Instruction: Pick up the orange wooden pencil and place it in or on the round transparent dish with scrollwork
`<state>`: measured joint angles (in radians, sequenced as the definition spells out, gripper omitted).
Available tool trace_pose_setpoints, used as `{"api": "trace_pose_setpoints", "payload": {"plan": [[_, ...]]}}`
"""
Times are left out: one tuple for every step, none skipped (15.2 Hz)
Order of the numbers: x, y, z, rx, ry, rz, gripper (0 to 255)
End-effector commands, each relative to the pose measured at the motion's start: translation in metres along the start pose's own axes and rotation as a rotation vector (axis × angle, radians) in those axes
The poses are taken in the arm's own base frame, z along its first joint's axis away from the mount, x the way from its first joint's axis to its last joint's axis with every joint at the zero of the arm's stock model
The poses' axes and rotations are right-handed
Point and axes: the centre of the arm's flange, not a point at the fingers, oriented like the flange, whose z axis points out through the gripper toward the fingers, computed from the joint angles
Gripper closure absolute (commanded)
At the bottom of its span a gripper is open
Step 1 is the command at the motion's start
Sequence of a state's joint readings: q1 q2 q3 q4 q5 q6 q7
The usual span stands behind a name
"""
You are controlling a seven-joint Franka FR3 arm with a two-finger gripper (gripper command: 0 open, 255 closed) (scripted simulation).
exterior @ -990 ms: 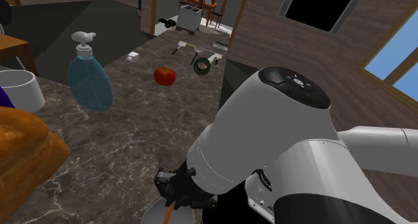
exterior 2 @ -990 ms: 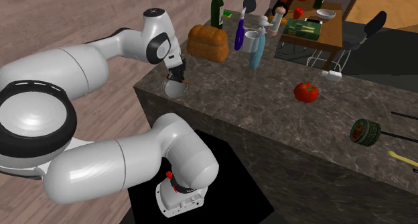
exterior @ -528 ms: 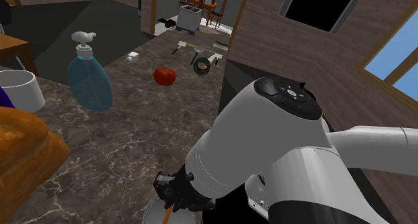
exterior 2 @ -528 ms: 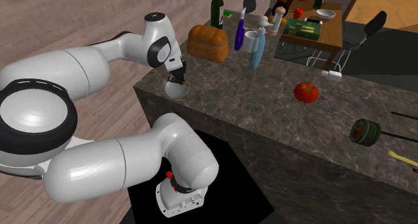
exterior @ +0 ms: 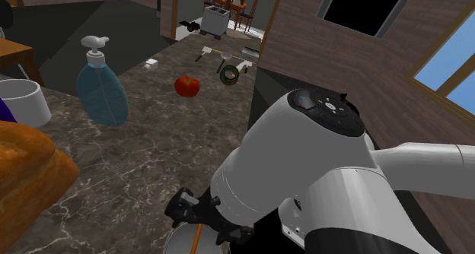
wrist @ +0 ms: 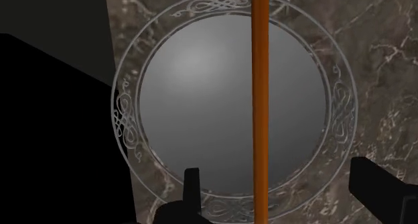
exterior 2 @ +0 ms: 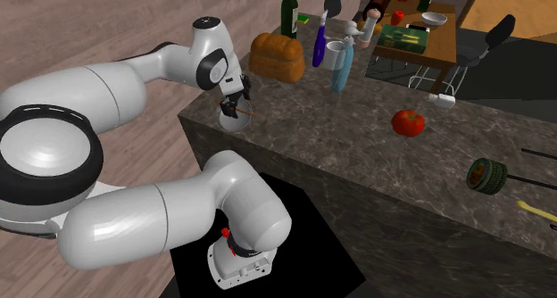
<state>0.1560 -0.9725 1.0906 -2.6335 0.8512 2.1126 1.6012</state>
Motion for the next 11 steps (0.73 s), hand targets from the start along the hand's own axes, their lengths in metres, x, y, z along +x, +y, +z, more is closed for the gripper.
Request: {"api": "trace_pose_setpoints", "payload": {"plan": [[0.0, 0.0, -0.013, 0.0, 0.0, 0.0, 0], [0.0, 0.0, -0.026, 0.0, 0.0, 0.0, 0], [0.0, 0.0, -0.039, 0.0, 0.0, 0.0, 0], [0.0, 0.0, -0.05, 0.0, 0.0, 0.0, 0], [0.0, 0.0, -0.05, 0.0, 0.0, 0.0, 0], [0.0, 0.0, -0.05, 0.0, 0.0, 0.0, 0], [0.0, 0.0, -0.05, 0.0, 0.0, 0.0, 0], [0.0, 0.0, -0.05, 0.0, 0.0, 0.0, 0], [0.0, 0.0, -0.05, 0.0, 0.0, 0.0, 0], [0.0, 0.0, -0.05, 0.0, 0.0, 0.0, 0], [0.0, 0.0, -0.05, 0.0, 0.0, 0.0, 0]]}}
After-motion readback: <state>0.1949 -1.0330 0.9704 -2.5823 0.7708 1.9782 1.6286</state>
